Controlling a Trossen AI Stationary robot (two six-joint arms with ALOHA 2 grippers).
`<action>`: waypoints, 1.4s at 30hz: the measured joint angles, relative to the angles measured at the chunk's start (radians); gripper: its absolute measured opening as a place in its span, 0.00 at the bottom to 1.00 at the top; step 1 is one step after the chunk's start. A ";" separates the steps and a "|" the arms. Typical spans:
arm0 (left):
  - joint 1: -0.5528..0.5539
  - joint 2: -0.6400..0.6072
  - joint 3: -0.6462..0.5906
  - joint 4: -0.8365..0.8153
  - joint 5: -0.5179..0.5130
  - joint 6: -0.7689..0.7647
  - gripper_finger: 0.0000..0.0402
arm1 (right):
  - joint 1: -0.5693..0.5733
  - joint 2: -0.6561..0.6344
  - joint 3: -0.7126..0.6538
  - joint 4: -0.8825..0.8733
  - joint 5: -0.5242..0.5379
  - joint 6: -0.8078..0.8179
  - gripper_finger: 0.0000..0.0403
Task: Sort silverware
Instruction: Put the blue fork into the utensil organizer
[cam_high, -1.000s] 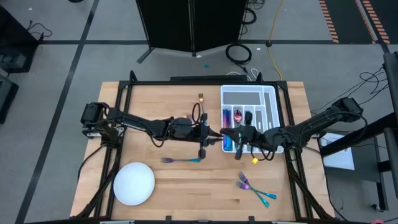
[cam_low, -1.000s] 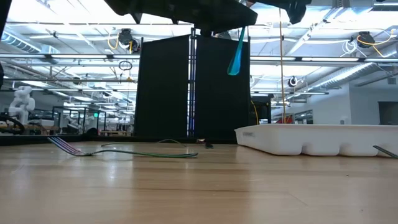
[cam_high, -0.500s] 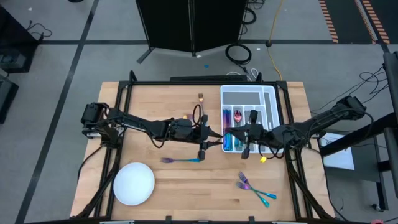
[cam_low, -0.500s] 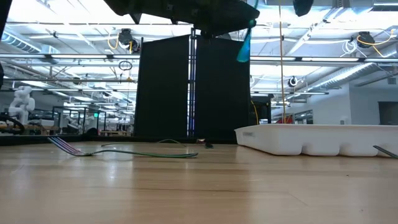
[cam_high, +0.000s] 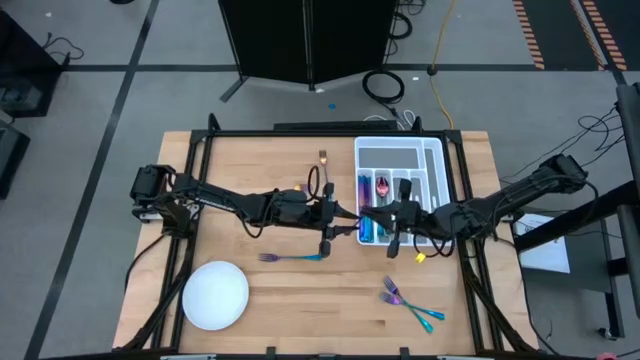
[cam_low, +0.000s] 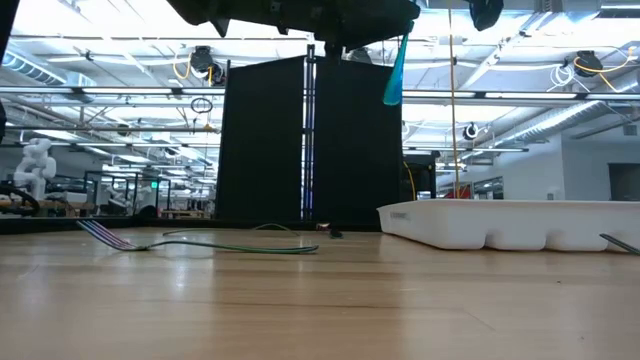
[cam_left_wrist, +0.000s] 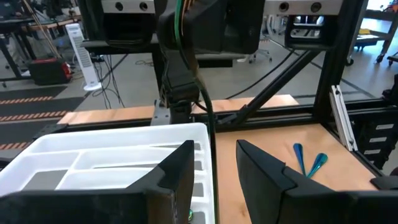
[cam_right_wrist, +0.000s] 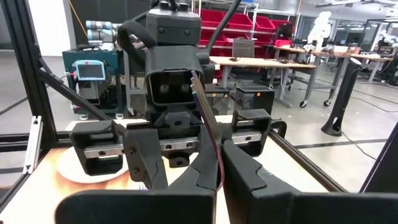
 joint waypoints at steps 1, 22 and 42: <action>0.000 0.000 0.000 0.000 0.000 0.000 0.30 | 0.000 0.000 0.000 0.000 0.000 0.000 0.00; 0.001 0.000 0.001 -0.013 -0.007 0.019 0.01 | -0.014 0.001 -0.002 0.000 -0.007 -0.010 0.03; 0.039 0.018 0.003 0.023 -0.020 -0.145 0.00 | 0.040 -0.235 -0.002 -0.590 0.120 0.208 0.44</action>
